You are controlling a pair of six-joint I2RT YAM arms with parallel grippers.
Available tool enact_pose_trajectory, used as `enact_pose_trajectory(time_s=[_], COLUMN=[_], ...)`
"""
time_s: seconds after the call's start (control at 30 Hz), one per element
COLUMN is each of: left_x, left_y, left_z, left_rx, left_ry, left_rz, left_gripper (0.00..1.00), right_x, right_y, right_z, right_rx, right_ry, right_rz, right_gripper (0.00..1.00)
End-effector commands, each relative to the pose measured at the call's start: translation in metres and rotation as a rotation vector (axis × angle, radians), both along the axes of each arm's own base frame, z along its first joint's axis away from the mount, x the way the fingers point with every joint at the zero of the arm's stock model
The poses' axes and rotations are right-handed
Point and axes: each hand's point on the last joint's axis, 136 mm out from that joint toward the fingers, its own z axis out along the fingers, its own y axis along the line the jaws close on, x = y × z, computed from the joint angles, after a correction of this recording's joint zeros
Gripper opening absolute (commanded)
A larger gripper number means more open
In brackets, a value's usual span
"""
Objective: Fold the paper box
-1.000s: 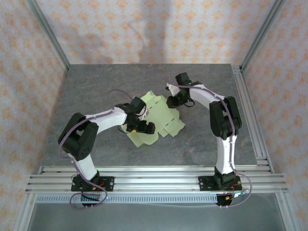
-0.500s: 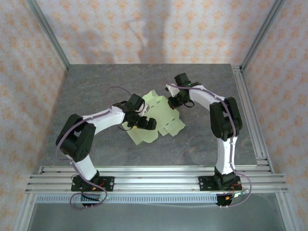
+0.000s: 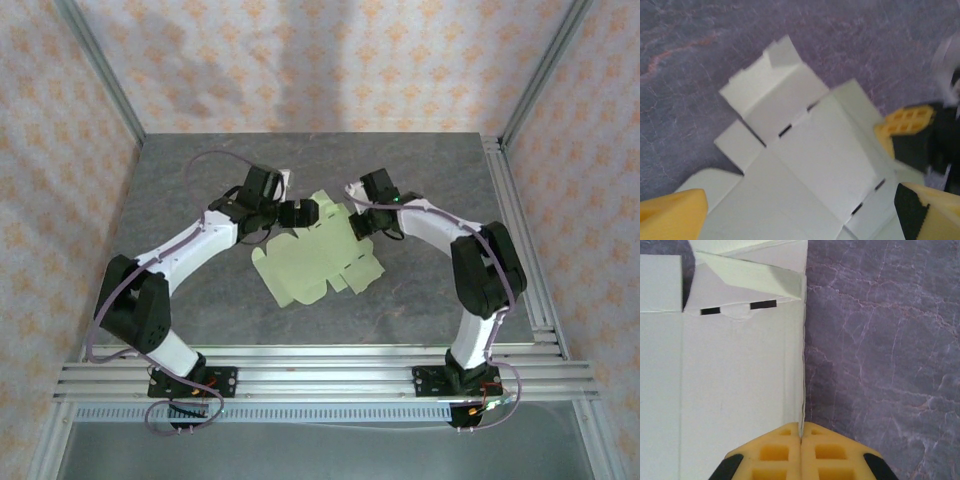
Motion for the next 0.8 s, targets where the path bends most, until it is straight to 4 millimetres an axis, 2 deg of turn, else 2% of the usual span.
enact_pose_trajectory(time_s=[0.0,0.23,0.4,0.57,0.63,0.77], left_x=[0.016,0.050,0.072,0.080,0.079,0.071], left_y=[-0.001,-0.041,-0.059,-0.081,-0.089,-0.107], left_z=[0.007,0.004,-0.012,-0.022,-0.029,-0.029], left_rx=[-0.016,-0.136,-0.157,-0.213,-0.222,-0.256], left_ry=[0.028,0.159,0.223,0.268,0.294,0.316], left_rz=[0.081,0.063,0.053,0.007,-0.003,-0.044], left_gripper=[0.91,0.81,0.77,0.74,0.73,0.72], right_x=[0.011,0.006,0.004,0.005,0.005,0.008], right_y=[-0.003,0.006,0.013,0.013,0.014,0.014], right_z=[0.021,0.030,0.031,0.030,0.028,0.021], right_rx=[-0.007,0.083,0.112,0.112,0.110,0.101], right_ry=[-0.152,-0.221,-0.223,-0.228,-0.224,-0.212], right_rz=[-0.054,-0.036,-0.012,-0.013,-0.012,-0.020], right_gripper=[0.00,0.00,0.00,0.00,0.00,0.00])
